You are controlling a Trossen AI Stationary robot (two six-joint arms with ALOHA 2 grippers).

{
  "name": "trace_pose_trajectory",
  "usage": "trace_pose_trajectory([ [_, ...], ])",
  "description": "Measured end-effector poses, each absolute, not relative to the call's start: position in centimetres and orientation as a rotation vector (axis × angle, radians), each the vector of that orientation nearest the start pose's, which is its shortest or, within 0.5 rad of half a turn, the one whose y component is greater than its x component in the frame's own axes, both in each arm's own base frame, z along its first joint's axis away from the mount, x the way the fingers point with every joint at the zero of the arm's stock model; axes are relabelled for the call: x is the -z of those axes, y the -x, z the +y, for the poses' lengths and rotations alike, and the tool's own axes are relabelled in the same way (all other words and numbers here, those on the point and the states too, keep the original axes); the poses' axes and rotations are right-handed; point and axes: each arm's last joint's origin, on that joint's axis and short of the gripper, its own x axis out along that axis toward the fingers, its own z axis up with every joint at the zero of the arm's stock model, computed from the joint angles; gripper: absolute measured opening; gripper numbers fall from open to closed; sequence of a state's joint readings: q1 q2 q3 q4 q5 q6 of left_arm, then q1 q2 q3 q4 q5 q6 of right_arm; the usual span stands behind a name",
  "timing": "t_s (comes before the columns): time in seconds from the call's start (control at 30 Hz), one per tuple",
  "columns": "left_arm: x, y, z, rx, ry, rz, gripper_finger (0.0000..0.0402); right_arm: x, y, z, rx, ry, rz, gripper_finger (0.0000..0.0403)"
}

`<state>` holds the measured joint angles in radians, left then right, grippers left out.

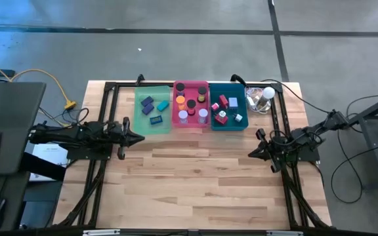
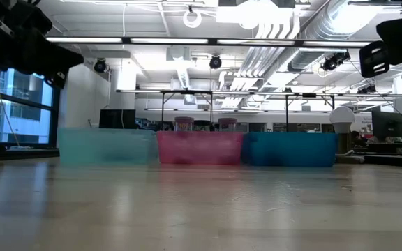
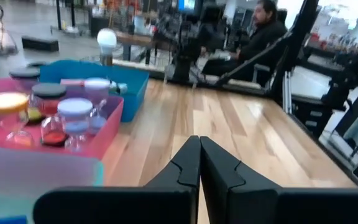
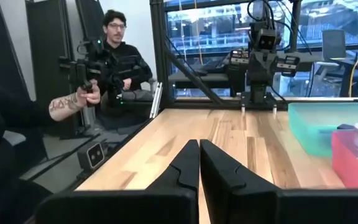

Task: Pick & Place Office items
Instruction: Return to Home Position

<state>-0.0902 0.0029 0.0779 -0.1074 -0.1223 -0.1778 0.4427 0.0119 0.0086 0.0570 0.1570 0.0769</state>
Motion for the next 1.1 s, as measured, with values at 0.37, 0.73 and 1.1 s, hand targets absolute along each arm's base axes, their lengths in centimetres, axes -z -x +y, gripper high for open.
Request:
trace_pose_trajectory([
  [0.37, -17.2, -9.64, -0.63, 0.008, 0.133, -0.022, 0.0001, -16.97, -9.01, 3.78, -0.289, -0.07, -0.031, 0.0002],
  [0.73, -17.1, -9.66, -0.63, 0.007, 0.101, -0.019, 0.0001, -16.89, -9.03, 3.79, -0.289, -0.066, -0.025, 0.0002],
  [1.1, -17.08, -9.67, -0.63, 0.008, 0.104, -0.019, 0.0001, -16.86, -9.03, 3.79, -0.29, -0.065, -0.024, 0.0002],
])
